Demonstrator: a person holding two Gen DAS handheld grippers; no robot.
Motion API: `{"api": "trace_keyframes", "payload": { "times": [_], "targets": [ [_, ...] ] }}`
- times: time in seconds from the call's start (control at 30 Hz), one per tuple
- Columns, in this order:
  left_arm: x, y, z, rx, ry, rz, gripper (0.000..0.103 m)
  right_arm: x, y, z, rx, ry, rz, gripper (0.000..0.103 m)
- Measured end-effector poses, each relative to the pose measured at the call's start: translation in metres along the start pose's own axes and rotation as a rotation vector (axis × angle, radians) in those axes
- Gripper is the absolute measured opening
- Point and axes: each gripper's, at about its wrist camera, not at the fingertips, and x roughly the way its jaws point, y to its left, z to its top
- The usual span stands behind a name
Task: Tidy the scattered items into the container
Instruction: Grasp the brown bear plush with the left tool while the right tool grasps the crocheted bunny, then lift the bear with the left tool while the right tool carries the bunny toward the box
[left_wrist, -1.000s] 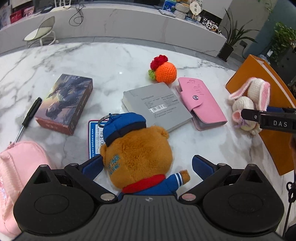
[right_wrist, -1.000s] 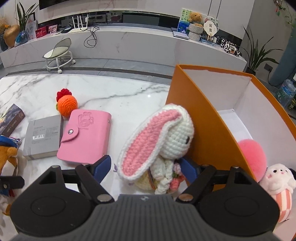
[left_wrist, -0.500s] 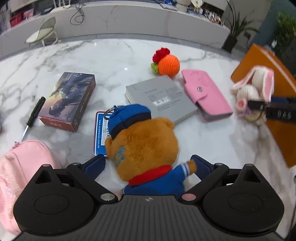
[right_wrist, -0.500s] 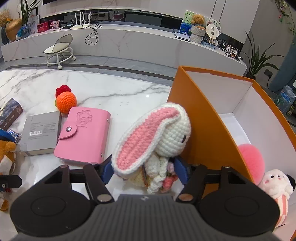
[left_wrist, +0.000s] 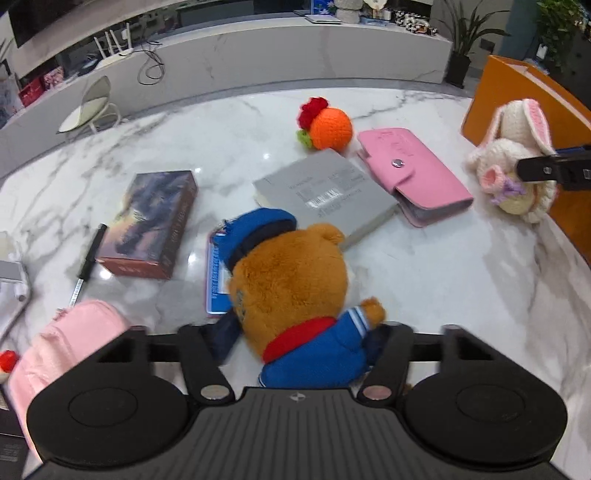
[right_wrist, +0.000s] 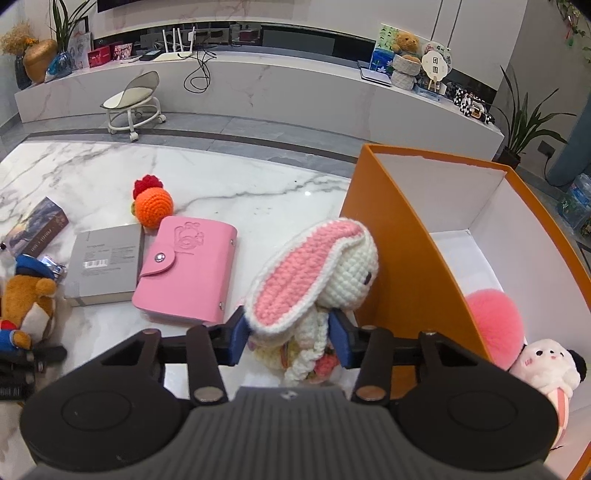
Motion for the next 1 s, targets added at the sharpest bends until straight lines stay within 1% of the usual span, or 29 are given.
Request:
{"api": "trace_keyframes", "payload": {
  "times": [0.07, 0.13, 0.3, 0.53, 0.67, 1.0],
  "targets": [
    [0.000, 0.001, 0.000, -0.009, -0.002, 0.004, 0.063, -0.002, -0.001, -0.001, 0.005, -0.002, 0.004, 0.045],
    [0.000, 0.001, 0.000, -0.016, 0.004, 0.005, 0.059, -0.004, -0.003, -0.002, 0.010, -0.003, 0.008, 0.044],
    [-0.007, 0.002, -0.001, -0.029, 0.014, -0.030, 0.058, -0.011, -0.007, -0.004, 0.024, -0.015, 0.027, 0.043],
    [-0.025, -0.003, 0.004, -0.040, -0.025, -0.049, 0.057, -0.024, -0.012, -0.004, 0.038, -0.039, 0.050, 0.043],
    [-0.036, -0.006, 0.009, -0.052, -0.050, -0.095, 0.057, -0.031, -0.014, -0.004, 0.045, -0.046, 0.063, 0.043],
    [-0.058, -0.022, 0.015, -0.018, -0.102, -0.126, 0.057, -0.051, -0.016, 0.000, 0.062, -0.089, 0.096, 0.043]
  ]
}}
